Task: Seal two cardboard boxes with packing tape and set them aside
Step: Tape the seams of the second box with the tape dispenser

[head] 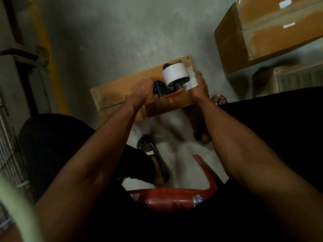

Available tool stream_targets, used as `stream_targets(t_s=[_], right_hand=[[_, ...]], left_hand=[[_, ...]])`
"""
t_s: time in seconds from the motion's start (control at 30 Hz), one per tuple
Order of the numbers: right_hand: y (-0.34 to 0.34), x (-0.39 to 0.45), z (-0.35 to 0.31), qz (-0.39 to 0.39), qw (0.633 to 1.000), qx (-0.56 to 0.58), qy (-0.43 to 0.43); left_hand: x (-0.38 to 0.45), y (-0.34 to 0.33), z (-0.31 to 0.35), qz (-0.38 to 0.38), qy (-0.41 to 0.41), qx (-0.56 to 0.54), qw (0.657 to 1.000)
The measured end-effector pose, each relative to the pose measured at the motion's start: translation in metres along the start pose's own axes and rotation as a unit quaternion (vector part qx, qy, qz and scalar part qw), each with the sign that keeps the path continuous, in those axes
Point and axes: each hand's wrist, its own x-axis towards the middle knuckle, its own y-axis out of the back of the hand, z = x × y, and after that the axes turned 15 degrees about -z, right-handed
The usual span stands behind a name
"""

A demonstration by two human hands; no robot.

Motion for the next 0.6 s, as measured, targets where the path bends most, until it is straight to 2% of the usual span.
stream_targets(t_s=[0.17,0.6], right_hand=[[0.003,0.002,-0.008,0.006,0.999,0.037,-0.021],[-0.001,0.007,-0.006,0.029,0.999,0.013,-0.028]], left_hand=[[-0.002,-0.001,-0.002,0.008,-0.002,-0.005,1.0],[-0.024,-0.002,-0.024,0.015,0.014,-0.003,1.0]])
